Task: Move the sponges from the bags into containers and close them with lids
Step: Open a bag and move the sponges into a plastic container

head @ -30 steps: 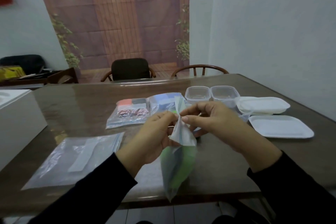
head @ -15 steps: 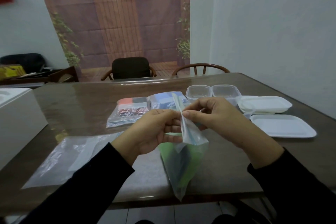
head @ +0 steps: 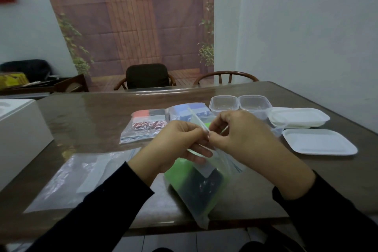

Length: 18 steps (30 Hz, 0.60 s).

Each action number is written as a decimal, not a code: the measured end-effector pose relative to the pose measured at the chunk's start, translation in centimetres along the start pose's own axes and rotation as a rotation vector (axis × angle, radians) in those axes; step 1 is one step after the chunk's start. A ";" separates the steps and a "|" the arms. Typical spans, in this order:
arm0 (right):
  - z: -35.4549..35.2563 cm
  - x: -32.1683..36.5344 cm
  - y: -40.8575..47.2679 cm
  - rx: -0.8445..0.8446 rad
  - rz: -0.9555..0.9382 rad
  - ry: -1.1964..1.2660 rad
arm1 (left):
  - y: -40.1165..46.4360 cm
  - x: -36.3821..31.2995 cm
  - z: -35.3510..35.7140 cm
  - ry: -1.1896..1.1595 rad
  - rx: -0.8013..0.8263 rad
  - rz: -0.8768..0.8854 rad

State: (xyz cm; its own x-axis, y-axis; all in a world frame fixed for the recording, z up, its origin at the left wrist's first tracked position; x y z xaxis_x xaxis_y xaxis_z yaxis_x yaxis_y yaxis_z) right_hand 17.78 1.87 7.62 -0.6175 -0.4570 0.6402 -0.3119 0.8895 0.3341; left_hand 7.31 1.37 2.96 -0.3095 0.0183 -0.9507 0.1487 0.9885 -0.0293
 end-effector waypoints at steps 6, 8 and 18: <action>-0.6 0.7 0.1 -0.062 -0.024 -0.153 | -0.1 -0.6 0.1 0.087 -0.046 0.060; -0.5 0.5 0.2 -0.068 -0.032 -0.143 | -0.1 -0.7 -0.1 0.081 -0.058 0.068; -0.5 -0.3 0.4 -0.056 -0.030 -0.078 | 0.1 -0.6 0.3 0.116 -0.043 0.070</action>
State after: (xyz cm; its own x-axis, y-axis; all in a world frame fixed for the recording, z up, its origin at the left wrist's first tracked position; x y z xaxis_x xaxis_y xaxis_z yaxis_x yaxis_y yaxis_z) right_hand 18.24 2.32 7.91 -0.6633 -0.4796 0.5745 -0.2918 0.8727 0.3915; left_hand 7.77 1.38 3.39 -0.4069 0.1021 -0.9077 0.1344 0.9896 0.0511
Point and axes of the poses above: each hand's wrist, its own y-axis towards the middle knuckle, its own z-axis out of the palm, x = y × z, the point moved 10 cm from there along y, towards the middle knuckle, and after that the axes turned 8 degrees about y, right-handed, at the moved point
